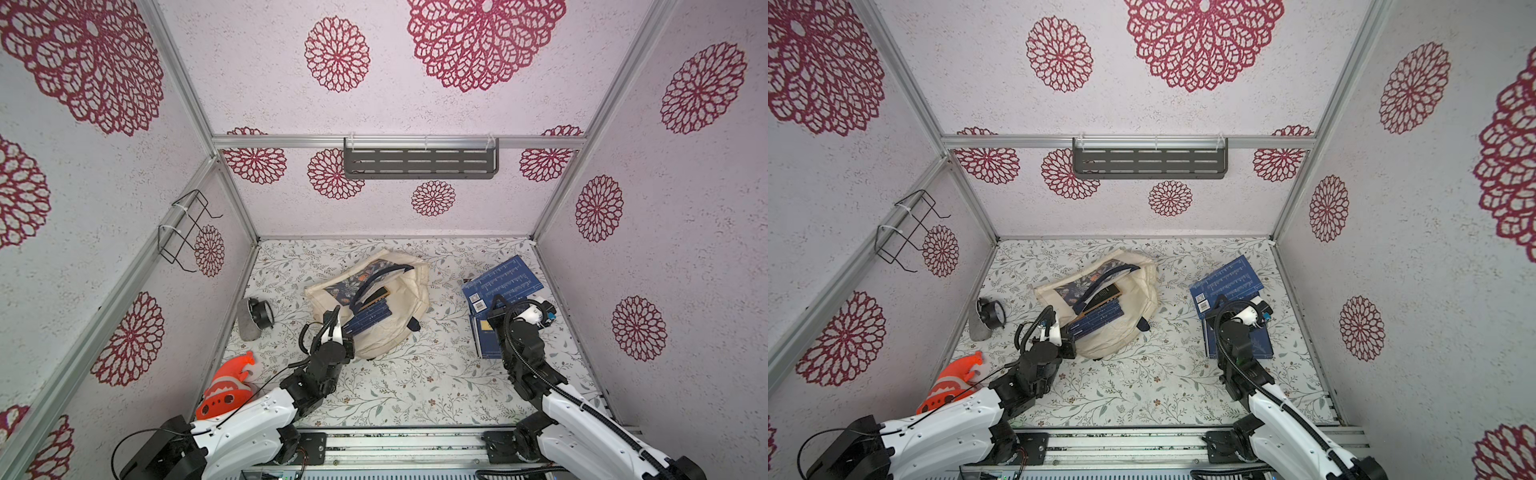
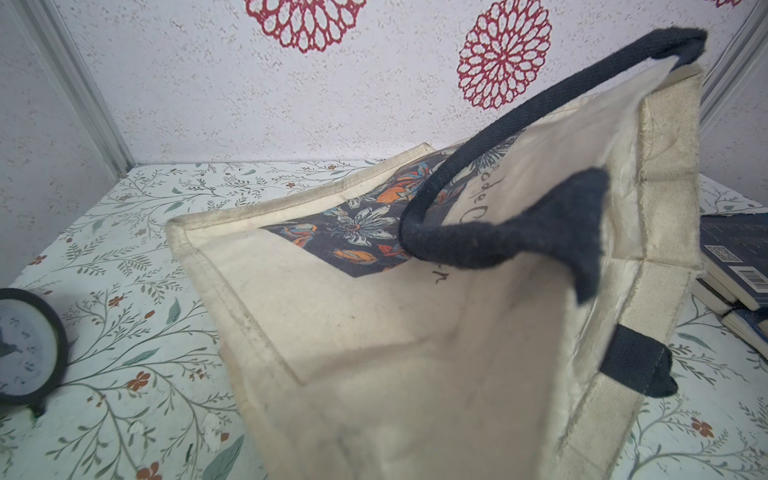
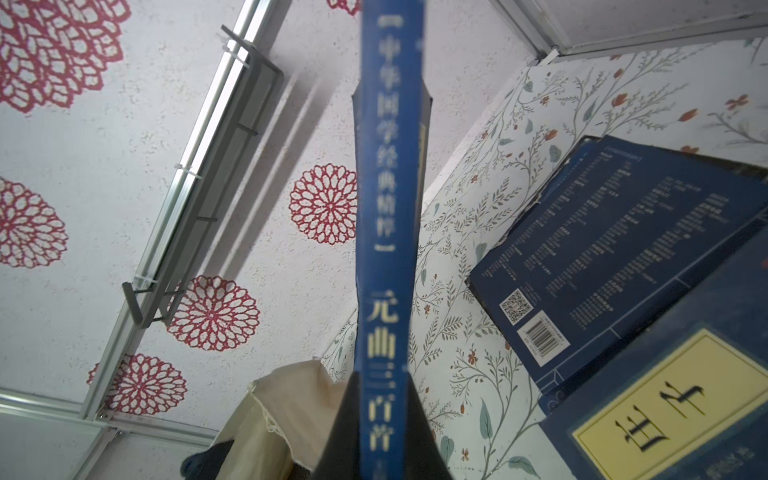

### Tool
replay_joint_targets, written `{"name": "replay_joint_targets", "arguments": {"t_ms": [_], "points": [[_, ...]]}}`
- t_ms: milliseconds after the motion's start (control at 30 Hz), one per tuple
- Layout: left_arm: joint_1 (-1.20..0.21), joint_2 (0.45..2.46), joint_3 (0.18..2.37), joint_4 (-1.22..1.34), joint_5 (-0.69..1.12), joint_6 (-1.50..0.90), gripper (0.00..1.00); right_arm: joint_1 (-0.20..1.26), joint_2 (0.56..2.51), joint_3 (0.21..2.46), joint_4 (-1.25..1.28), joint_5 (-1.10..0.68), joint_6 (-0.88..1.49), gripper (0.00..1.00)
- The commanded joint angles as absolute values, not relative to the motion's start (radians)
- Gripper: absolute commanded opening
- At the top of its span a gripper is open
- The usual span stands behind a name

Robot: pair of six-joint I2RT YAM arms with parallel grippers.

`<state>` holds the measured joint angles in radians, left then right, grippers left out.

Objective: Take out the books from the canvas bag
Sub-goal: Place the book on the book.

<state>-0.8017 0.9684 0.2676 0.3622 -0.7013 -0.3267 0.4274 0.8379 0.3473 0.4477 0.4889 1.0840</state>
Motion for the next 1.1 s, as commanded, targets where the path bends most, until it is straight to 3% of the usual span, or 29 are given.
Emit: {"name": "replay_joint_targets", "arguments": {"t_ms": [0, 467, 700, 1067], "points": [[-0.815, 0.978, 0.296, 0.392, -0.704, -0.324, 0.00, 0.362, 0.893, 0.368, 0.552, 0.403, 1.168, 0.00], [-0.815, 0.987, 0.301, 0.392, -0.702, -0.321, 0.00, 0.149, 1.223, 0.376, 0.759, 0.290, 1.315, 0.00], [-0.817, 0.973, 0.296, 0.389, -0.704, -0.319, 0.00, 0.124, 1.368, 0.388, 0.837, 0.271, 1.375, 0.00], [-0.819, 0.976, 0.301, 0.388, -0.699, -0.316, 0.00, 0.103, 1.476, 0.468, 0.751, 0.292, 1.413, 0.00]]}}
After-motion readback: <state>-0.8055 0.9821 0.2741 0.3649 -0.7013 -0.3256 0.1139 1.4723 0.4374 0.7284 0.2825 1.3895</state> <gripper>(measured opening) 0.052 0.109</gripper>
